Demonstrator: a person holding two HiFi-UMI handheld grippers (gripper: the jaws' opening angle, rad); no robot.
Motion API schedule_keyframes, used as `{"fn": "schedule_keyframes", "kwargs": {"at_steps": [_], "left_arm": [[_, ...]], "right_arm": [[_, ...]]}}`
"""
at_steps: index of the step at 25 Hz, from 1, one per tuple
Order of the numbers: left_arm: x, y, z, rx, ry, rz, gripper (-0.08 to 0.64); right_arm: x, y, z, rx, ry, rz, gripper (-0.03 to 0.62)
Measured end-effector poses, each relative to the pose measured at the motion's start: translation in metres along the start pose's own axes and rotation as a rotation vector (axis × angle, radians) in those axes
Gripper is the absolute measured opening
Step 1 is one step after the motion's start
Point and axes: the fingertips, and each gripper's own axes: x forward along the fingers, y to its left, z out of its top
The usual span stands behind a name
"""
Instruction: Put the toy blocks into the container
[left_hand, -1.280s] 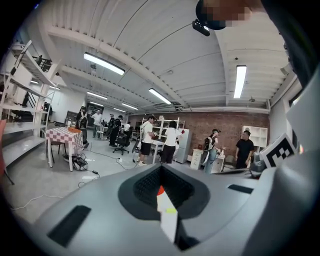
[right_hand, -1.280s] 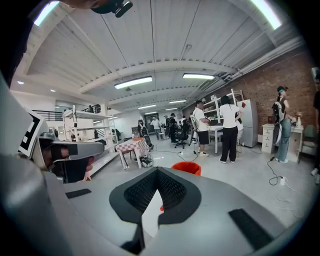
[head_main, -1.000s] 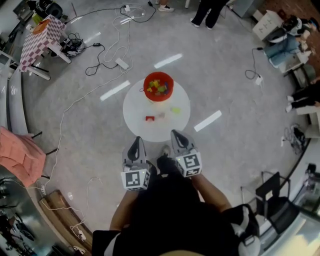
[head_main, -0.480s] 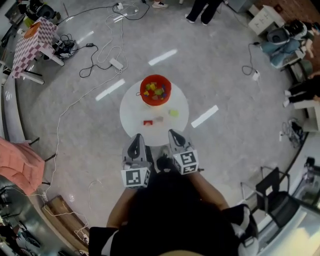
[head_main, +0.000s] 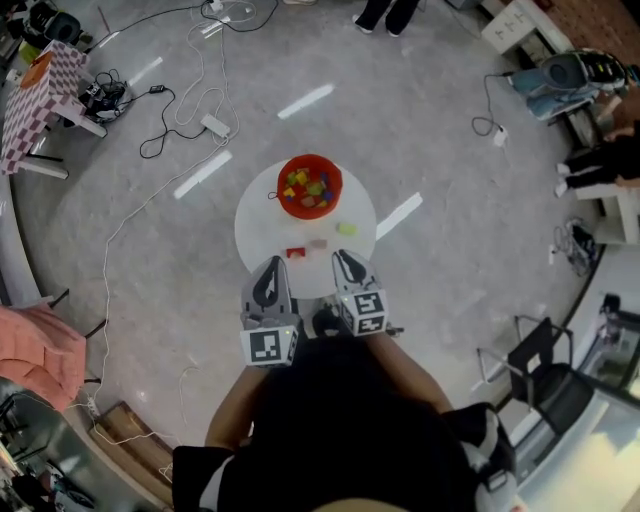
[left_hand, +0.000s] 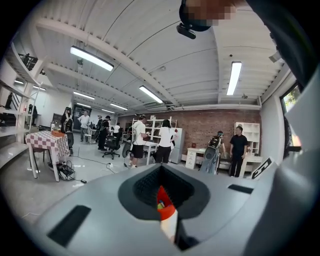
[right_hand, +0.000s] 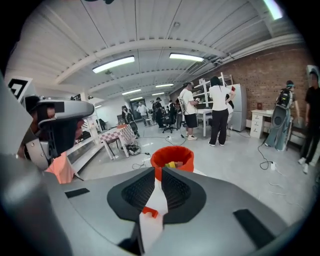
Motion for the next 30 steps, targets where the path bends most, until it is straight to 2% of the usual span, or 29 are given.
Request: {"fn": "schedule_keyframes", "kwargs": {"at_steps": [8,13,20,27,30], "left_arm": [[0.02,0.016,0.003,-0.022,0.004,-0.006,-0.009],[0.025,0.023,0.0,-0.026,0.021,-0.017,-0.009],[0.031,0.036,-0.003,-0.03,0.035,-0.022,-0.009],[0.03,0.039,-0.006,-0.038,0.047,-0.027,-0.009],[0.029,0.042,-0.008,-0.041,0.059,-0.024,-0.009]], "right_arm": [[0.06,-0.023,-0.069,0.093,0.214,-0.066,0.071],[0.093,-0.032,-0.118,0.154,0.386,-0.103,0.121],[0.129,-0.046,-0.159,0.21,0.56,-0.201,0.161],[0.147,-0.041,-0.191,0.28,0.667,-0.198,0.167],[0.135,-0.032,-0.214,0.356,0.791,-0.202,0.166]]}}
